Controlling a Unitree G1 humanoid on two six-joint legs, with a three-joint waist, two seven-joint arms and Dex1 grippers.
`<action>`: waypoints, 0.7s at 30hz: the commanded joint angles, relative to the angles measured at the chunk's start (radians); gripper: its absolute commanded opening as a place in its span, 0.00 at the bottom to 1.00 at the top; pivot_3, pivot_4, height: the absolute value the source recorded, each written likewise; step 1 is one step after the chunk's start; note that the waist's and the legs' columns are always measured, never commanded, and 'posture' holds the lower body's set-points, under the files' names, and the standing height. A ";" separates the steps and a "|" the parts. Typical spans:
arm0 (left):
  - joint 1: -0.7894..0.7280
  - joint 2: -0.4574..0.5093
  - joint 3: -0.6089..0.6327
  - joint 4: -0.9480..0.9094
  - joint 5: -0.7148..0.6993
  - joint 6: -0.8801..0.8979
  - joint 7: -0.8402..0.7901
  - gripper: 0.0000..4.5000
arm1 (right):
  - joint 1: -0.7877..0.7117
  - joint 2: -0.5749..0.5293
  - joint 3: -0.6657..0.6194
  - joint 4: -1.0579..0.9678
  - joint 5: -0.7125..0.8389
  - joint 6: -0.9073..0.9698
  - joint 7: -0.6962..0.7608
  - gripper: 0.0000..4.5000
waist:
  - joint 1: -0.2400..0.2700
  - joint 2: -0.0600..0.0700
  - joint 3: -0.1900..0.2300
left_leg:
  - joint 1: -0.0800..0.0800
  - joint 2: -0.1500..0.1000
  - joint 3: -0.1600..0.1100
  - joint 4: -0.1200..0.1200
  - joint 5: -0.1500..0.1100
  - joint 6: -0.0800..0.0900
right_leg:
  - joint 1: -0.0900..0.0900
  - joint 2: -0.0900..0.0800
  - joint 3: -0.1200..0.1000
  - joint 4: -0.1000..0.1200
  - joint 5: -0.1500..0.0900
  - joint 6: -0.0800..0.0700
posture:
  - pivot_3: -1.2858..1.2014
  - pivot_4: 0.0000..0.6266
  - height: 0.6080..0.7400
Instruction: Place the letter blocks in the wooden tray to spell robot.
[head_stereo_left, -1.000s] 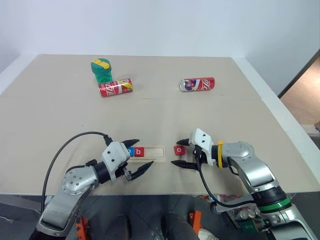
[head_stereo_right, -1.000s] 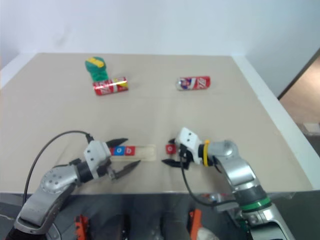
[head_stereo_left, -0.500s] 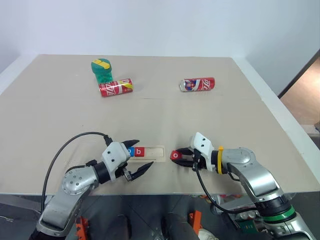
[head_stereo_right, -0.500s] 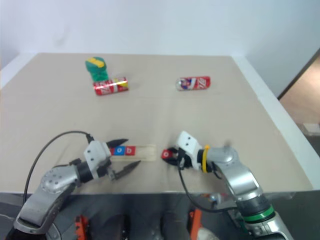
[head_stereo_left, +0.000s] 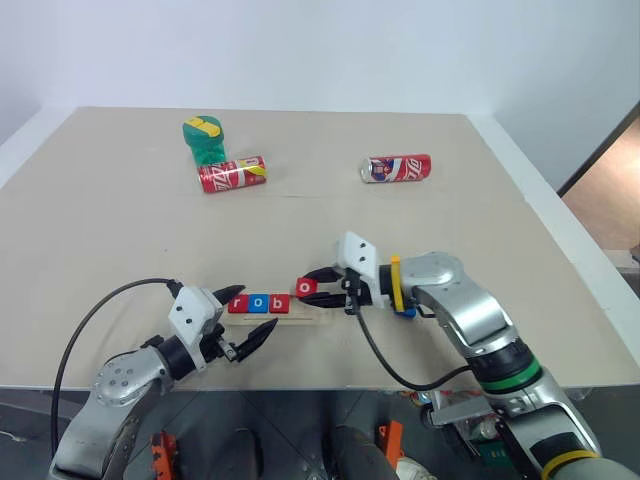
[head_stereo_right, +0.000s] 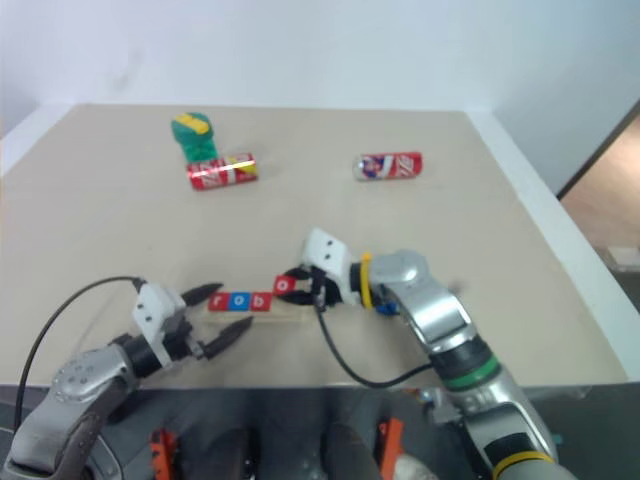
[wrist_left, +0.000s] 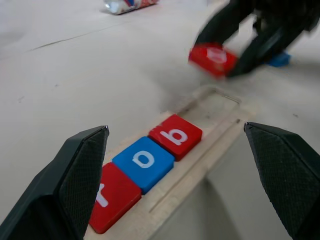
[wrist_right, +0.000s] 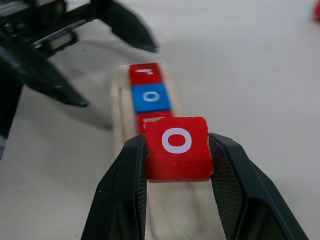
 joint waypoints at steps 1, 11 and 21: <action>0.003 0.001 0.010 -0.064 -0.022 0.012 0.013 1.00 | -0.031 0.007 0.016 0.038 -0.025 -0.063 0.014 0.27 | 0.000 0.000 0.000 | 0.000 0.000 0.000 0.000 0.000 0.000 | 0.000 0.000 0.000 0.000 0.000 0.000 | 0.52 0.24 1.00; -0.001 0.001 -0.012 -0.079 -0.011 0.019 0.021 1.00 | -0.031 0.030 0.051 0.127 -0.074 -0.136 0.035 0.27 | 0.000 0.000 0.000 | 0.000 0.001 0.000 0.000 0.000 0.000 | 0.000 0.002 0.000 0.000 0.001 -0.001 | 0.52 0.24 1.00; 0.000 0.002 -0.021 -0.081 -0.012 0.021 0.024 1.00 | -0.044 0.065 0.059 0.177 -0.104 -0.159 0.031 0.27 | 0.000 0.000 0.000 | 0.000 0.001 0.000 0.000 0.000 0.000 | 0.000 0.001 0.000 0.000 0.001 -0.001 | 0.52 0.24 1.00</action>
